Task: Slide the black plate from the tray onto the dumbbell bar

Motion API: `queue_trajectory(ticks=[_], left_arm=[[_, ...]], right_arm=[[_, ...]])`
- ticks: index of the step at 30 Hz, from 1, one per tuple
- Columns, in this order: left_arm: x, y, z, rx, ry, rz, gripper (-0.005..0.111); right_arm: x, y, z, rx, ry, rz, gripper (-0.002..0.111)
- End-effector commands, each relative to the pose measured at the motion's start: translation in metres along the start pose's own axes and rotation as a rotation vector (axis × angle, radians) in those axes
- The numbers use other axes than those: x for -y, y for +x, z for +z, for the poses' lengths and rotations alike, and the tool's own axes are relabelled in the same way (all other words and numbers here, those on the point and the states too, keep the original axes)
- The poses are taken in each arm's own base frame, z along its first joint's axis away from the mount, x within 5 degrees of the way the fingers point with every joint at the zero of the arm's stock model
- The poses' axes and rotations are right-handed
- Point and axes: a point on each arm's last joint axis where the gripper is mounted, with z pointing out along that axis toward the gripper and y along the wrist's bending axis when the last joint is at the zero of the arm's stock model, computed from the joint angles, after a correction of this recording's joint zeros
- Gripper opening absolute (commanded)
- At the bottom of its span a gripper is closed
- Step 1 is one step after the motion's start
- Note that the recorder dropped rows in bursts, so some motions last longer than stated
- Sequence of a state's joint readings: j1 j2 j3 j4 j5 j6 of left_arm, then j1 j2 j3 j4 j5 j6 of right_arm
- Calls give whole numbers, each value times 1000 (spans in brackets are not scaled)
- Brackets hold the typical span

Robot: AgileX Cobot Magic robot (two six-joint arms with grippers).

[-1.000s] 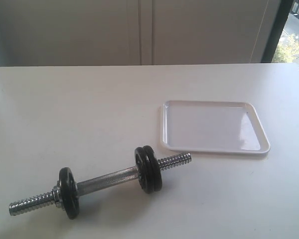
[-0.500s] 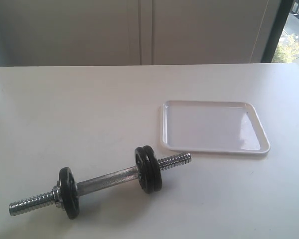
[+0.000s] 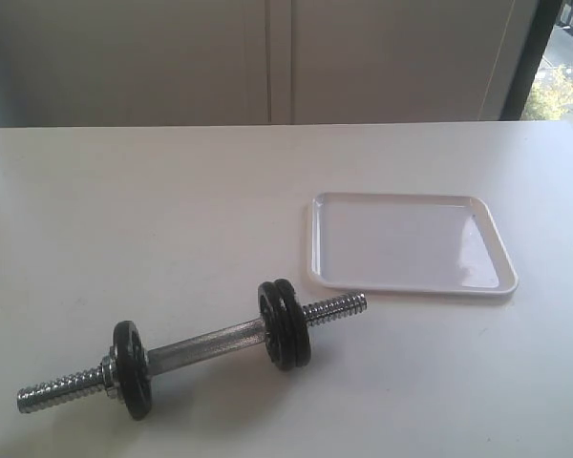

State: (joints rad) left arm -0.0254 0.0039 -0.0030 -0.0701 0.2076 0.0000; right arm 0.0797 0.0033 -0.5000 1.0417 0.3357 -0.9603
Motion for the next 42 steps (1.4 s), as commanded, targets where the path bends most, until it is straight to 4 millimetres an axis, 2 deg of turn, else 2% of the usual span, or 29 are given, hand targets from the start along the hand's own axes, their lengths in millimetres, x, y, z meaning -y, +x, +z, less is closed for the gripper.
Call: queue_trajectory(ticks=[1,8,14,19,29,32,36,37,38,40,42], left_arm=[[0,0,0,5,0,-3,0],[0,0,0,5,0,-3,0],[0,0,0,5,0,-3,0],[0,0,0,5,0,-3,0],[0,0,0,5,0,-3,0],[0,0,0,5,0,-3,0],[0,0,0,5,0,-3,0],[0,0,0,5,0,-3,0],[0,0,0,5,0,-3,0],[0,0,0,5,0,-3,0],[0,0,0,5,0,-3,0]], right_arm=[[6,21,3,-62,47,-79,0],[15,61,5,-157,102,-64,0],[29,72,4,-96,264,112,0],[33,75,3,-26,307,225,0],[34,94,3,-106,303,77,0],[34,119,0,-199,297,0,0],[34,151,-7,-312,298,5,0],[33,154,-8,-336,295,-5,0],[33,158,-10,-390,293,-12,0],[33,177,-20,-637,289,-41,0],[33,180,-23,-681,290,-52,0]])
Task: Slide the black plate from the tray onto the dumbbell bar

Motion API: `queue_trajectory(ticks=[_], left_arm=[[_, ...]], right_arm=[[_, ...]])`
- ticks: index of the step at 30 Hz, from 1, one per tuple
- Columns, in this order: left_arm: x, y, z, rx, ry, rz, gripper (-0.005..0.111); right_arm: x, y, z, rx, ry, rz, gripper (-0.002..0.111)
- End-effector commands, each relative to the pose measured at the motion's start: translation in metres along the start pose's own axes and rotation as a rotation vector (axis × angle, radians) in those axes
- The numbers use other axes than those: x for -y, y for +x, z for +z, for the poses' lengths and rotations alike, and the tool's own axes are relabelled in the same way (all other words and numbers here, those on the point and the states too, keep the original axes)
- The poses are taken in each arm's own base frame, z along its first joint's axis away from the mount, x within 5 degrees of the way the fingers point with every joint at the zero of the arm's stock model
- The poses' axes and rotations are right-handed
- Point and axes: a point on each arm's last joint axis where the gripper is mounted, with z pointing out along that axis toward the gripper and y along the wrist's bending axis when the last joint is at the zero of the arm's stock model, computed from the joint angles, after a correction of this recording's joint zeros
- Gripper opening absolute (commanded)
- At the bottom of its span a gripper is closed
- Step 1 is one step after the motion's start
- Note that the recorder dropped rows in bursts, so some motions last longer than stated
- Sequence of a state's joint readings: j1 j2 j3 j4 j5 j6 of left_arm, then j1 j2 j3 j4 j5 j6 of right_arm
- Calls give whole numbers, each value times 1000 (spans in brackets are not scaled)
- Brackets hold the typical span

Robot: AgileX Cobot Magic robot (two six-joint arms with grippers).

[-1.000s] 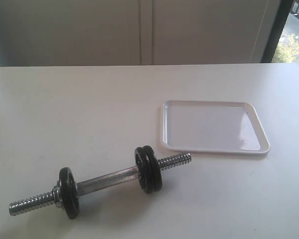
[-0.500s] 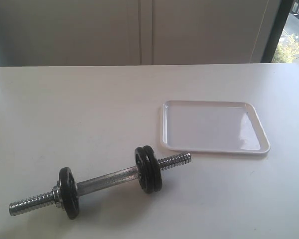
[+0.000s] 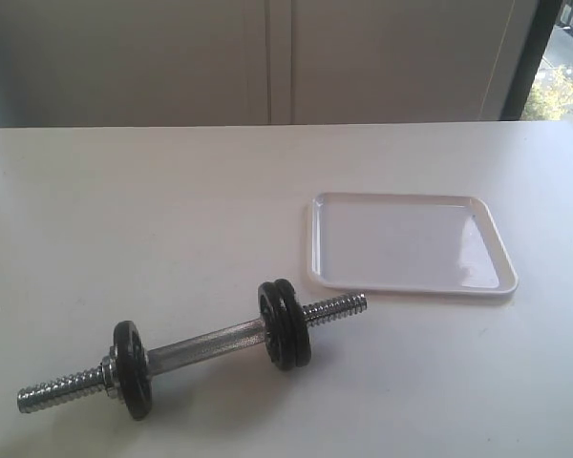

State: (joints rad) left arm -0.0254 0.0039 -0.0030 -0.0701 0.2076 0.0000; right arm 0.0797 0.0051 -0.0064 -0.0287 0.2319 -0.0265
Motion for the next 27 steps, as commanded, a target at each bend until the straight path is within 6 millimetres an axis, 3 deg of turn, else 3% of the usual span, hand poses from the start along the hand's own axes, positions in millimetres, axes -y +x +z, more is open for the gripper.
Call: queue_trajectory(ticks=[1,27], left_arm=[[0,0,0,5,0,-3,0],[0,0,0,5,0,-3,0]], right_arm=[[1,13,-1,-127,10,-40,0],[-1,12,0,-113,1,150,0]])
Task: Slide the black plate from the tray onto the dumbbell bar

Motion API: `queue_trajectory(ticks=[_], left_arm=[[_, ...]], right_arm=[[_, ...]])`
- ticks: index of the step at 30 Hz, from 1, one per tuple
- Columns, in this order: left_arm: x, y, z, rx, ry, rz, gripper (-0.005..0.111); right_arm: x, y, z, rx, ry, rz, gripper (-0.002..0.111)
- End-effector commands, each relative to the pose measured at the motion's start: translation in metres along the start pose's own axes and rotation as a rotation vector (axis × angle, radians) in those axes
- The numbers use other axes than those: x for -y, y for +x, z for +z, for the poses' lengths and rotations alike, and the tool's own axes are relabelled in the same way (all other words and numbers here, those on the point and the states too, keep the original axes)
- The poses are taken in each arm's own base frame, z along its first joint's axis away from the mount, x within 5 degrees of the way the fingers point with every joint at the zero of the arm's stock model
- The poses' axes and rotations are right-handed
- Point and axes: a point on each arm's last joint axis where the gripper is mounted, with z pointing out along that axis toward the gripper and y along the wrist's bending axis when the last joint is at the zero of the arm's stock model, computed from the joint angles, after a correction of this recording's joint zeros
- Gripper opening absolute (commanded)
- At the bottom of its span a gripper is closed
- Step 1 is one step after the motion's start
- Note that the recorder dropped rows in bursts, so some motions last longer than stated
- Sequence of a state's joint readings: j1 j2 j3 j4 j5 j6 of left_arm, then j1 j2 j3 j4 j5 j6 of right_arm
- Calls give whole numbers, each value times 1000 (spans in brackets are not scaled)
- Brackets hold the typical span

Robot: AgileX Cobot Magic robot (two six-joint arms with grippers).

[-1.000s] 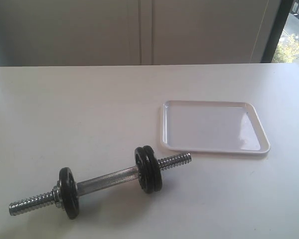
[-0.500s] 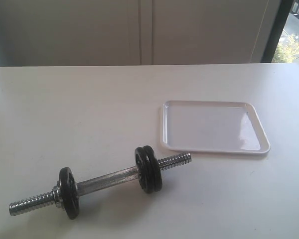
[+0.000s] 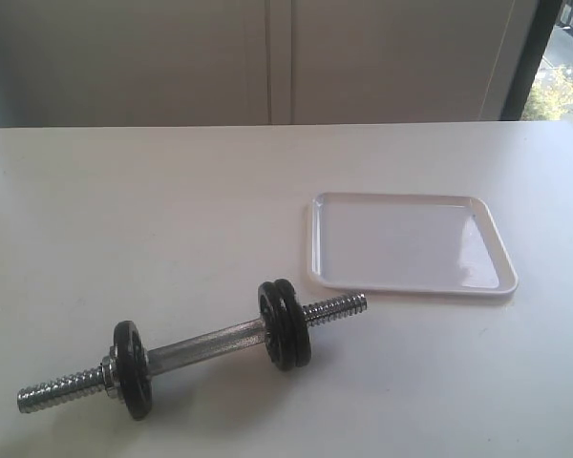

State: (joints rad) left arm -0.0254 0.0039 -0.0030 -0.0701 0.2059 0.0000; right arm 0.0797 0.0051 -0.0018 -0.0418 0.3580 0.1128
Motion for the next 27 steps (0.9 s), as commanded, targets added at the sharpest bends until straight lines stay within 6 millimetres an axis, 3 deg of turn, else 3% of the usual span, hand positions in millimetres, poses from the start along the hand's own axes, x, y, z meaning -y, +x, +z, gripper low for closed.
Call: queue_trajectory(ticks=[1,27], left_arm=[[0,1,0,4,0,-3,0],[0,1,0,4,0,-3,0]], right_arm=[[-1,-1,0,16,-12,27,0],[-3,-3,0,44,-36,32,0]])
